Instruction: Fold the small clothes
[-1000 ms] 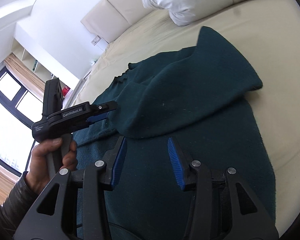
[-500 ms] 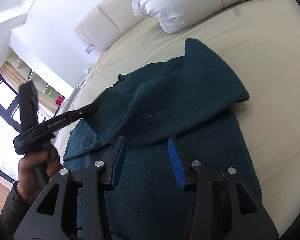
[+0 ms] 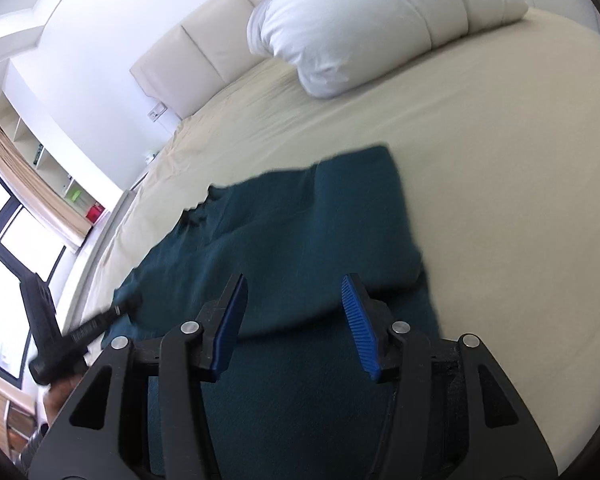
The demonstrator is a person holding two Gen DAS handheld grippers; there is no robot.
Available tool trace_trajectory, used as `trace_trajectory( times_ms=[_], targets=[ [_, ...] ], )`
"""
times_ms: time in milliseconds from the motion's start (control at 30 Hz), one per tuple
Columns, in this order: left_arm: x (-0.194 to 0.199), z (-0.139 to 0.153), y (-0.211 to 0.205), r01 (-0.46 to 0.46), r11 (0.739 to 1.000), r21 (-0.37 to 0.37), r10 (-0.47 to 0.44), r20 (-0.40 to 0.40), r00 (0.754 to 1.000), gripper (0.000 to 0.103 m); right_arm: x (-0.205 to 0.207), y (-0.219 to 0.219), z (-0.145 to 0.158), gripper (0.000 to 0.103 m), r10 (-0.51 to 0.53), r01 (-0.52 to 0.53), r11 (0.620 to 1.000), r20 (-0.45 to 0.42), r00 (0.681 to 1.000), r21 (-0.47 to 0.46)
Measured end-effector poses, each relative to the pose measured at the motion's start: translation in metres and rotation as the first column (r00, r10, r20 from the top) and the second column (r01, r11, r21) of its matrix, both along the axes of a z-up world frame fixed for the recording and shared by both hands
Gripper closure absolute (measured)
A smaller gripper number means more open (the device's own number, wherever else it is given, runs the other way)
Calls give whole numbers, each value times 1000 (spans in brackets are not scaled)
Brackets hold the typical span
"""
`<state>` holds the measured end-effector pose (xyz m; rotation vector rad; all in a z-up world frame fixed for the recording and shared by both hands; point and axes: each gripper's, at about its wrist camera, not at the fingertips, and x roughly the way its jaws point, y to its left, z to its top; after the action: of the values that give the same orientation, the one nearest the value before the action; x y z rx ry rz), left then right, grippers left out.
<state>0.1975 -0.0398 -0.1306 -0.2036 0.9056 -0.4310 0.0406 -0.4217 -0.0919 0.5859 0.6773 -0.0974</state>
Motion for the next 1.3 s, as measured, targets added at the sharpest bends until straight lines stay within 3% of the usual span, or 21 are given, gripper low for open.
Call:
trace_trajectory(
  times_ms=[33,67,100,133,200,267,333,400,500,567,633,733,900,1033,1167,1300],
  targets=[
    [0,1,2,-7,1000,2,7,-2,1000,65,3,-7,3,37,-17,17,1000,3,1000,-25],
    [1,5,5,-20,1000,-1,20,5,1000,53,9,-15,6,32,-43,42,997,-8,999,-63],
    [2,11,9,-42,999,-8,42,28,999,30,15,-23,6,31,-59,57,995,-26,998,-82],
    [4,18,10,-57,998,-5,57,57,997,19,21,-29,6,31,-62,59,995,-35,997,-82],
    [15,19,3,-36,999,13,36,48,998,17,36,-46,1,31,-51,49,998,-49,997,-46],
    [34,15,-12,33,999,26,-33,-11,999,31,55,-61,-8,31,-8,9,1000,-71,997,20],
    [47,6,-27,87,994,62,-82,-74,994,70,75,-71,-17,32,23,-17,998,-82,996,68],
    [53,-1,-35,97,992,80,-89,-100,991,76,93,-80,-29,33,33,-21,994,-106,994,111],
    [52,2,-32,85,994,65,-80,-85,993,92,111,-88,-41,43,45,-26,988,-125,991,152],
    [50,3,-27,73,996,51,-69,-75,995,94,125,-89,-47,54,70,-50,990,-152,986,135],
    [45,6,-20,54,998,25,-52,-60,997,95,134,-89,-50,77,78,-60,993,-177,981,101],
    [34,16,-6,14,1000,-13,-14,-6,1000,95,133,-94,-48,91,54,-37,994,-172,984,100],
    [21,29,12,-34,998,-49,39,90,995,95,129,-88,-34,96,53,-45,997,-140,989,56],
    [31,5,21,-62,998,-15,62,8,998,95,135,-81,-28,96,49,-45,998,-118,992,39],
    [33,-6,28,-81,996,-37,80,-37,996,94,151,-75,-53,96,41,-45,999,-223,974,-11],
    [36,-6,29,-78,996,-45,75,-50,996,90,148,-83,-55,93,23,-10,998,-203,979,65]
  ],
)
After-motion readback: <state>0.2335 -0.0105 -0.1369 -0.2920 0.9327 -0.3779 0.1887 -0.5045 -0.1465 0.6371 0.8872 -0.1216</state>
